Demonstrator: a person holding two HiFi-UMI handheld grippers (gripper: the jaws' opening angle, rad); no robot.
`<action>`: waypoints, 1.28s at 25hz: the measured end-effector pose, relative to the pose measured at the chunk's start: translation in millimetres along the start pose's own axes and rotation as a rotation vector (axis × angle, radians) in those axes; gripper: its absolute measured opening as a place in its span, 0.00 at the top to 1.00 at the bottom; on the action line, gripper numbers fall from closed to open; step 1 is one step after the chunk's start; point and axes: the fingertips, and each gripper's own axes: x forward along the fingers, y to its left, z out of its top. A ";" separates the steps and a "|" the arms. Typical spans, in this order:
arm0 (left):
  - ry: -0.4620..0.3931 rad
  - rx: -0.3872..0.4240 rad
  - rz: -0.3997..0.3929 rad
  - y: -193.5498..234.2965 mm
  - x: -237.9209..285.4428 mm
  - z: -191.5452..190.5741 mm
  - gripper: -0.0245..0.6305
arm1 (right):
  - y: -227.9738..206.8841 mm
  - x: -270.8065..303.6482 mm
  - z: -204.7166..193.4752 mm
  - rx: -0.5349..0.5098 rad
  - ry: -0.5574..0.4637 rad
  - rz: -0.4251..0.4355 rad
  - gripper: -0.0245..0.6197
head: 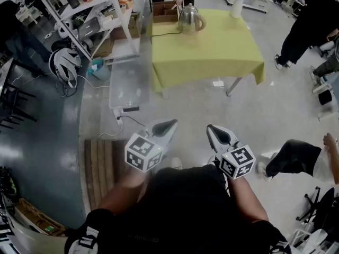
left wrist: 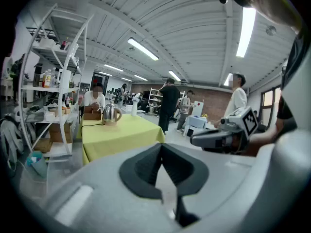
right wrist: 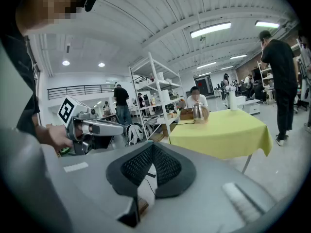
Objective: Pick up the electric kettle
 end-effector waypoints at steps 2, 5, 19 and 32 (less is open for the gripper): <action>0.001 -0.001 -0.002 1.2 1.5 -0.6 0.96 | -0.6 1.3 -1.1 0.003 0.003 -0.002 0.95; 0.001 -0.001 -0.002 1.9 2.8 -1.5 0.96 | -0.7 1.5 -3.3 0.005 0.007 -0.004 0.95; -0.039 -0.118 -0.038 0.1 0.9 -2.4 0.96 | 1.2 0.6 -1.5 0.052 -0.021 -0.014 0.95; -0.011 -0.021 -0.031 -1.7 -7.5 -9.9 0.96 | 21.9 5.9 -4.7 0.007 -0.010 0.005 0.95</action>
